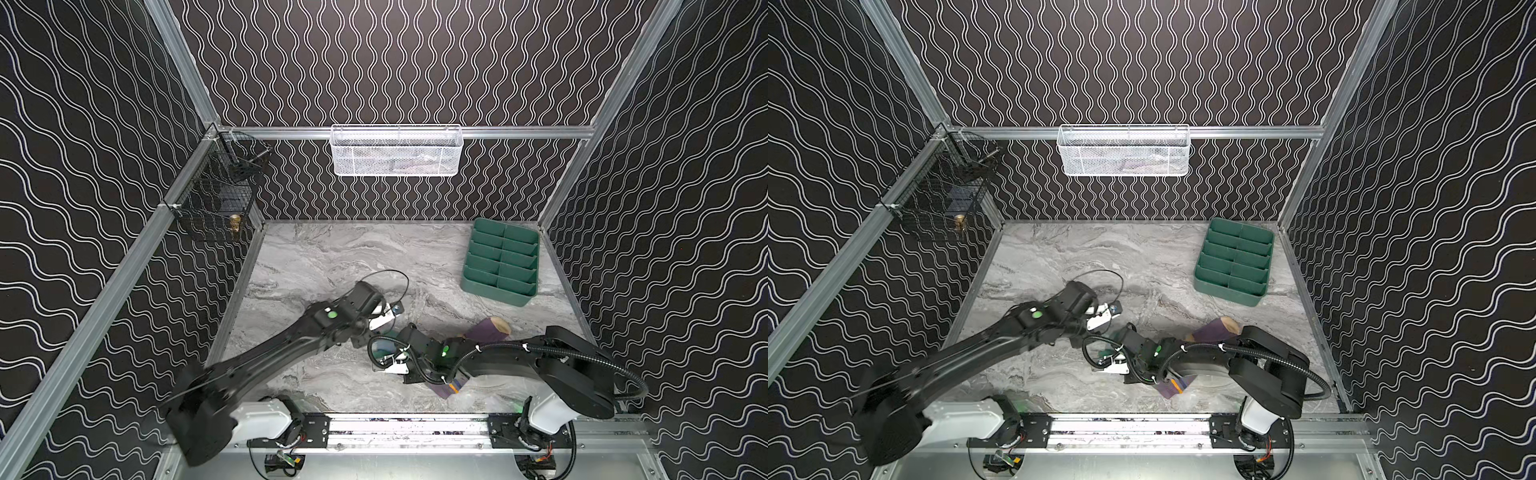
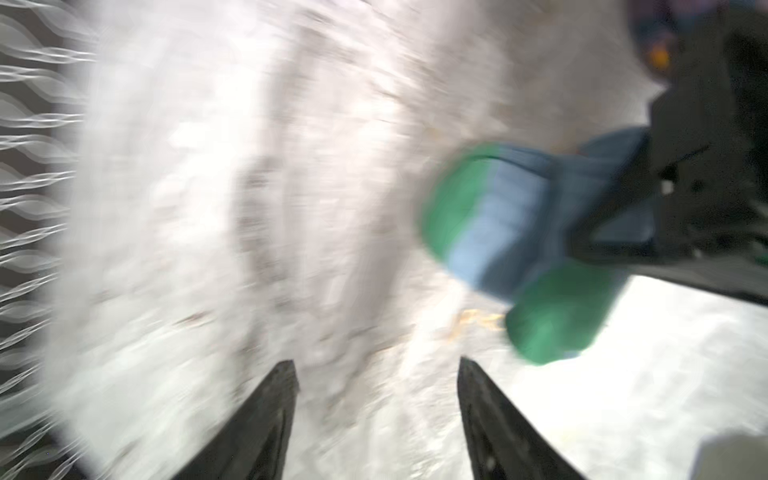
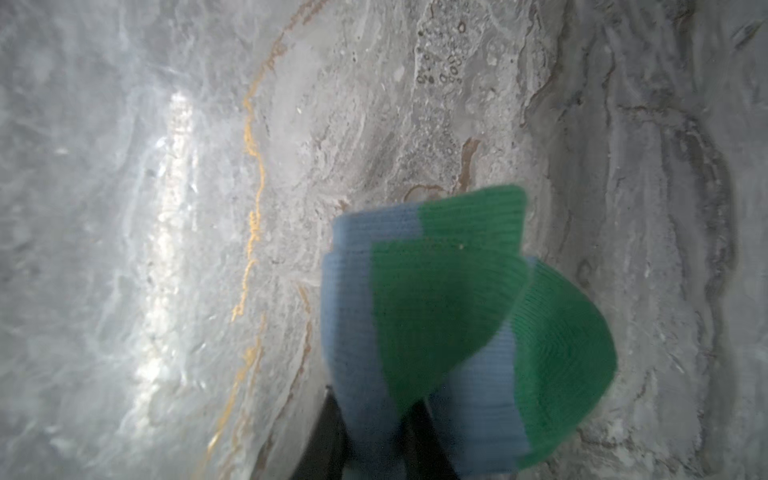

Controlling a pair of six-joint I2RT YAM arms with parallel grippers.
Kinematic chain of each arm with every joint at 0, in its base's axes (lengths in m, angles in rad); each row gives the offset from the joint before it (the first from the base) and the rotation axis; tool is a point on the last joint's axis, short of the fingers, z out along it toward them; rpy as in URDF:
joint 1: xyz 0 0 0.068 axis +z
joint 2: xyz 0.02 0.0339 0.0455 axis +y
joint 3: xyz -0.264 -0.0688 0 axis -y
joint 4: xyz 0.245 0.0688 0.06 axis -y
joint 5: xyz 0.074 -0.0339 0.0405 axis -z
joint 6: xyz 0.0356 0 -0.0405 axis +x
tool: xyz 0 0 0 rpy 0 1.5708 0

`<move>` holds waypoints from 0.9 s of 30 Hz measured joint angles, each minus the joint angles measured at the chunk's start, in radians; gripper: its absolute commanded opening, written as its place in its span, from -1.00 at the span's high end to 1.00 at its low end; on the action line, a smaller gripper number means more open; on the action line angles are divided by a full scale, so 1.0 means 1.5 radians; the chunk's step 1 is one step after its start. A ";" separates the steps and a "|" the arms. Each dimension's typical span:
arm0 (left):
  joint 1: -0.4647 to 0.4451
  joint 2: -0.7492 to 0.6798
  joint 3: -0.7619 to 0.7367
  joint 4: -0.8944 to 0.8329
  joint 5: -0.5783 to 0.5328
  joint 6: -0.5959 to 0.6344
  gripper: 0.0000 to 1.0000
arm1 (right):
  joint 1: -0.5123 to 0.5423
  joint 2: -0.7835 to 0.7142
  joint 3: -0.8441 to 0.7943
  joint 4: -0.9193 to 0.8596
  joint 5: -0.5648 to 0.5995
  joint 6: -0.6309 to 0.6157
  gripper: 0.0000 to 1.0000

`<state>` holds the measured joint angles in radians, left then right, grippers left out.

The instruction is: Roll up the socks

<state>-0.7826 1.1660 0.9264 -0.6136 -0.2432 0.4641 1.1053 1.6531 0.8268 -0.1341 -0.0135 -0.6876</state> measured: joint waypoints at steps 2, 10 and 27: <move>0.000 -0.062 -0.015 0.015 -0.057 -0.008 -0.37 | -0.019 0.018 0.035 -0.044 -0.038 0.010 1.00; 0.002 -0.257 -0.039 0.000 -0.086 0.006 -0.45 | -0.102 0.150 0.209 -0.230 -0.224 0.035 1.00; -0.159 -0.163 -0.088 -0.050 0.081 0.092 -0.45 | -0.198 0.337 0.371 -0.394 -0.508 0.046 1.00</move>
<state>-1.0218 0.9215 0.7948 -0.6888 -0.1223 0.6025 0.8082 2.1582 1.3838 -0.7254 -0.7753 -0.6189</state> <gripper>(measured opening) 0.724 0.168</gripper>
